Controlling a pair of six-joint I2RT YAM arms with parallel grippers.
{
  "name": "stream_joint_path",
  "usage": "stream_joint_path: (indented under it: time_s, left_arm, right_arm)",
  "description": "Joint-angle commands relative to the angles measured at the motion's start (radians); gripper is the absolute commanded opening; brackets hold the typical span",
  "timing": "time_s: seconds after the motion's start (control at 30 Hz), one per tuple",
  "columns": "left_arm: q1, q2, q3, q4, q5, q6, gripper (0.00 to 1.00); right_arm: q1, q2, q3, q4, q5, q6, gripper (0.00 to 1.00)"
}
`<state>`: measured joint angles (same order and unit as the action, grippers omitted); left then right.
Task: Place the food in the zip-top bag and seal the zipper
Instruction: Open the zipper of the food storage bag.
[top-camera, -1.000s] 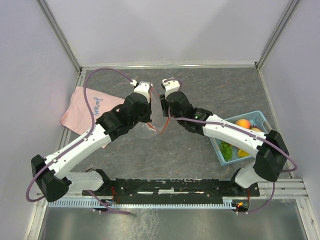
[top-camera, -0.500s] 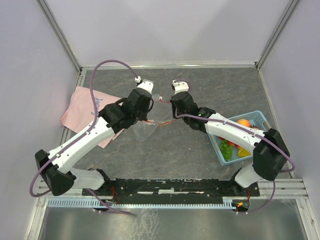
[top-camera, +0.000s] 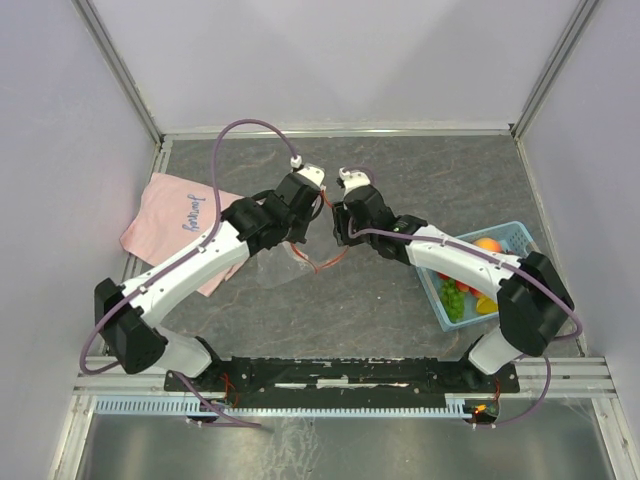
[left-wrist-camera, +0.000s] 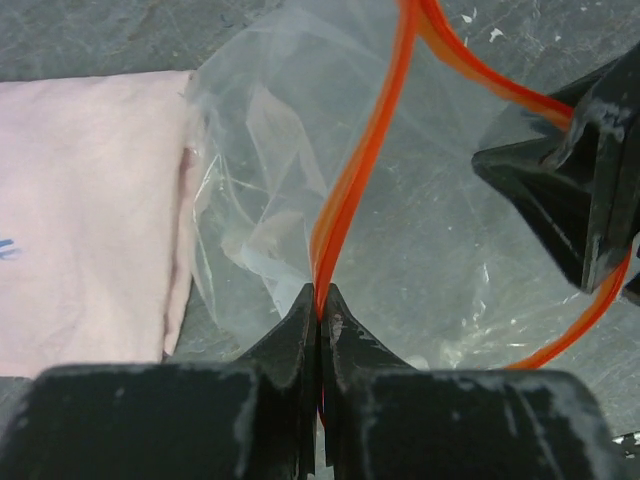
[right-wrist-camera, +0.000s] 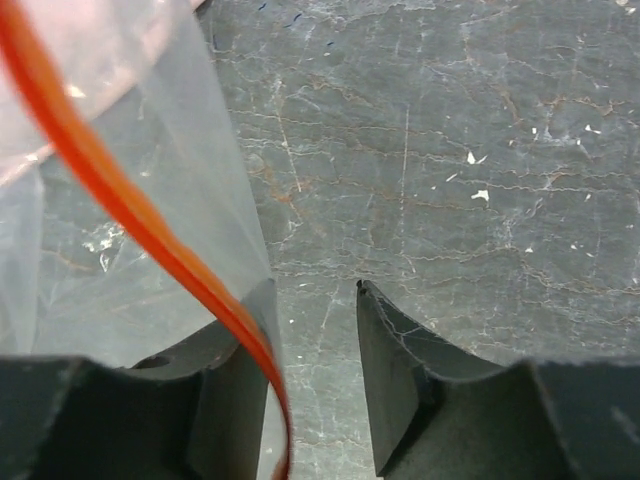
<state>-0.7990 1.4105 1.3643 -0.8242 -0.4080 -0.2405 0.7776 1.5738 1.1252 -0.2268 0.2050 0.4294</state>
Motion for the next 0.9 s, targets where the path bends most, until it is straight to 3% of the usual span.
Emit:
stream_joint_path:
  time_s: [0.0,0.13,0.23,0.37,0.5,0.7,0.87]
  left_arm:
    - [-0.003,0.044,0.044,0.038,0.057,0.015,0.03]
    - [-0.002,0.066,0.044,0.038,0.066,0.011,0.03]
    - [-0.003,0.063,0.044,0.040,0.065,0.006,0.03]
    - [-0.002,0.041,0.032,0.052,0.063,0.002,0.03]
    - [-0.002,0.007,-0.003,0.080,0.073,-0.012,0.11]
    - [-0.002,-0.033,-0.060,0.109,0.071,-0.038,0.21]
    - [-0.002,-0.045,-0.088,0.113,0.073,-0.036,0.23]
  right_arm:
    - [-0.004,-0.071,0.007,0.014,-0.052,-0.015,0.49]
    - [-0.005,-0.113,-0.017,0.006,-0.014,-0.023,0.54]
    - [-0.006,-0.123,-0.039,0.006,0.033,-0.015,0.47]
    - [-0.006,-0.114,-0.046,0.006,0.047,0.003,0.20]
    - [-0.006,-0.113,-0.046,0.007,0.040,0.028,0.04]
    - [-0.006,-0.122,-0.053,0.013,0.032,0.066,0.02]
    - [-0.006,-0.126,-0.061,0.016,0.032,0.075,0.02]
